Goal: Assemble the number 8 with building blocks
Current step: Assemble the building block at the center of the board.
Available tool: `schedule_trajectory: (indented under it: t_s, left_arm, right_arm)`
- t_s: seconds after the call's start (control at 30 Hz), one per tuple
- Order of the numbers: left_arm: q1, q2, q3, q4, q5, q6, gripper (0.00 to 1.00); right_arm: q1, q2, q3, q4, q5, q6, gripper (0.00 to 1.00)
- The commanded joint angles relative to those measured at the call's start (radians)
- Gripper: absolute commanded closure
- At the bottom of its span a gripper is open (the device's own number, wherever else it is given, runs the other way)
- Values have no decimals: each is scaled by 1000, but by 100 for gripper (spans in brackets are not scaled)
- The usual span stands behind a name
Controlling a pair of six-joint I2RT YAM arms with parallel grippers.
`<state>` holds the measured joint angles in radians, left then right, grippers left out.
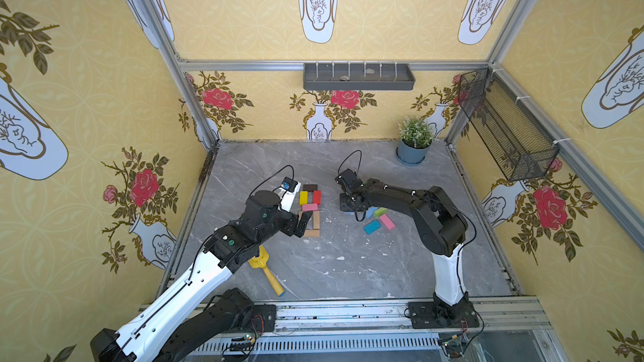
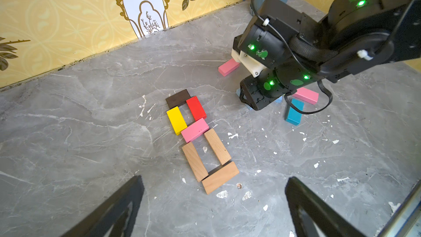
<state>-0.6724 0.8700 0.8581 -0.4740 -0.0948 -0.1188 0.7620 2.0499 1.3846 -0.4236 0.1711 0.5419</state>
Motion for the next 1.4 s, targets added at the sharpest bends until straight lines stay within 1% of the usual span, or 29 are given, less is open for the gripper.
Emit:
schedule_trajectory:
  t_s: [0.0, 0.13, 0.37, 0.73, 1.37]
  left_arm:
    - [0, -14, -1, 11, -28, 9, 0]
    - [0, -38, -4, 2, -56, 12, 0]
    - [0, -53, -10, 3, -71, 15, 0]
    - [0, -44, -6, -1, -73, 19, 0]
    - [0, -46, -7, -6, -91, 24, 0]
  right_arm:
    - [2, 10, 12, -8, 17, 0, 69]
    - [1, 24, 29, -13, 24, -11, 77]
    - [-23, 48, 72, -24, 21, -37, 84]
    - [-47, 86, 127, -24, -17, -98, 85]
    - [-57, 146, 183, -39, -38, -79, 87]
